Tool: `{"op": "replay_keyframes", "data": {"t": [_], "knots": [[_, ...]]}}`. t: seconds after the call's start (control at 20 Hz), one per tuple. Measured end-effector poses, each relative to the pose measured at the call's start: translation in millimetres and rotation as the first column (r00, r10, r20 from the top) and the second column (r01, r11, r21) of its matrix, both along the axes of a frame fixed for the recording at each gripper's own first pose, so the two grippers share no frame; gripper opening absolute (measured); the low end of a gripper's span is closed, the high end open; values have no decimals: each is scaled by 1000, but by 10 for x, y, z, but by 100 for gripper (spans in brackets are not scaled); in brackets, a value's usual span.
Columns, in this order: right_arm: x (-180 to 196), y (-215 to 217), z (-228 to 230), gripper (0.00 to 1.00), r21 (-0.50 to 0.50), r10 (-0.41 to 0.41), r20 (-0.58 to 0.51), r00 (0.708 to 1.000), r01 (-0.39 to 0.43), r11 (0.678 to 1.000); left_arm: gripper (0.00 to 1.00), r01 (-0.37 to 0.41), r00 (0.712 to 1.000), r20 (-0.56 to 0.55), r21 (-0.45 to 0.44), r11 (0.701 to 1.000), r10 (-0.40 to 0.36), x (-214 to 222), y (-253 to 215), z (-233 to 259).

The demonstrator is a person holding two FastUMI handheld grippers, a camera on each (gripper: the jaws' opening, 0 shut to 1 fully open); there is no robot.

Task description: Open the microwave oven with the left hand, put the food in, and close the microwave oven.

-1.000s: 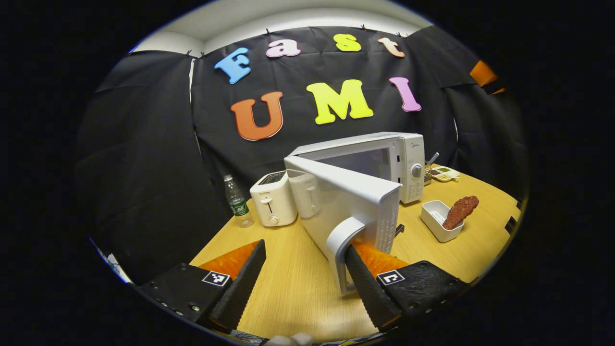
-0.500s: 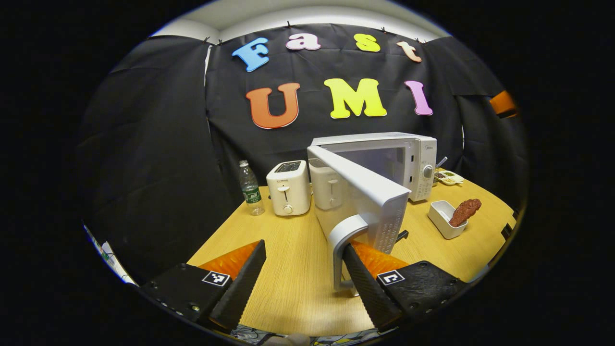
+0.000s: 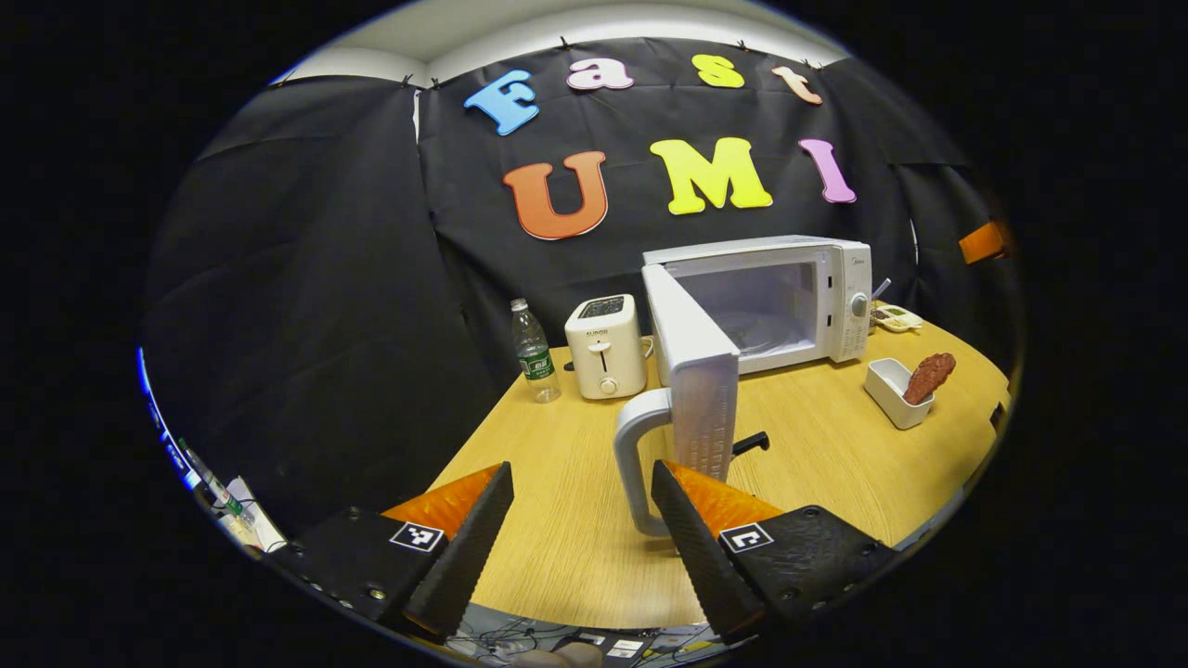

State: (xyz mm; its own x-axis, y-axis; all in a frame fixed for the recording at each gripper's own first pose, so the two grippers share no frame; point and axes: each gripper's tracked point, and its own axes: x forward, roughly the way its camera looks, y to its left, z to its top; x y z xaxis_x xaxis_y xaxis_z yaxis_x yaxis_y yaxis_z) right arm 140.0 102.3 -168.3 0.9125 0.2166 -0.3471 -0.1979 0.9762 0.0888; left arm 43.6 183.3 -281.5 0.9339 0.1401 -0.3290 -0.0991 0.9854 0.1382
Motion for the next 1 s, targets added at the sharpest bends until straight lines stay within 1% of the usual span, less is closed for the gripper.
{"op": "replay_keyframes", "data": {"t": [0.05,0.1,0.15,0.2,0.3,0.35,0.4,0.45,0.5,0.55,0.6,0.65,0.7,0.75,0.8,0.85,0.9,0.95,1.0], "knots": [[95,-150,-180,95,1,-28,-44,999,28,1000,92,3,1000,-3,0,1000,-3,-38,-34,15],[183,-252,-372,100,16,-41,-77,996,42,999,93,8,1000,-8,-5,1000,-8,-67,-75,30],[284,-336,-549,100,33,-49,-109,993,53,998,88,11,1000,-9,-13,1000,-11,-99,-140,72],[370,-407,-729,98,38,-54,-154,987,60,997,95,18,1000,-5,-19,1000,-18,-104,-210,123],[528,-535,-1059,99,47,-47,-219,975,59,997,95,32,999,1,-26,999,-32,-106,-370,254],[598,-551,-1175,98,77,-34,-253,967,56,995,95,42,999,4,-34,999,-42,-97,-481,334],[642,-493,-1279,97,130,-5,-279,960,43,991,95,46,999,5,-38,998,-45,-93,-551,394],[702,-457,-1367,85,169,17,-304,953,37,985,95,50,999,7,-45,998,-50,-63,-643,473],[770,-457,-1441,82,188,28,-331,943,37,982,95,52,999,11,-51,997,-51,-34,-748,556],[852,-453,-1491,79,222,46,-335,941,31,975,95,46,999,14,-40,998,-46,-1,-818,637],[912,-446,-1526,91,257,66,-346,936,26,966,95,24,999,29,-6,1000,-24,17,-825,736],[957,-464,-1579,67,283,79,-379,922,34,959,95,7,999,33,20,1000,-7,47,-848,807],[968,-442,-1643,58,324,107,-405,908,32,946,95,-8,1000,23,33,999,7,60,-914,841],[987,-400,-1671,46,368,145,-422,895,23,929,95,-21,1000,23,43,999,20,76,-970,891],[980,-389,-1712,51,387,171,-443,880,16,922,95,-35,999,23,51,998,34,85,-1027,931],[974,-383,-1728,39,411,198,-450,871,5,911,95,-58,998,16,59,997,57,70,-1054,958],[977,-390,-1724,20,435,219,-456,862,1,901,95,-73,997,7,62,995,73,59,-1098,973],[1006,-395,-1700,28,459,245,-453,857,-11,888,95,-90,996,7,67,994,89,49,-1144,1003],[1001,-389,-1679,25,474,268,-451,851,-26,880,95,-102,995,2,72,992,102,33,-1168,1026]]}}
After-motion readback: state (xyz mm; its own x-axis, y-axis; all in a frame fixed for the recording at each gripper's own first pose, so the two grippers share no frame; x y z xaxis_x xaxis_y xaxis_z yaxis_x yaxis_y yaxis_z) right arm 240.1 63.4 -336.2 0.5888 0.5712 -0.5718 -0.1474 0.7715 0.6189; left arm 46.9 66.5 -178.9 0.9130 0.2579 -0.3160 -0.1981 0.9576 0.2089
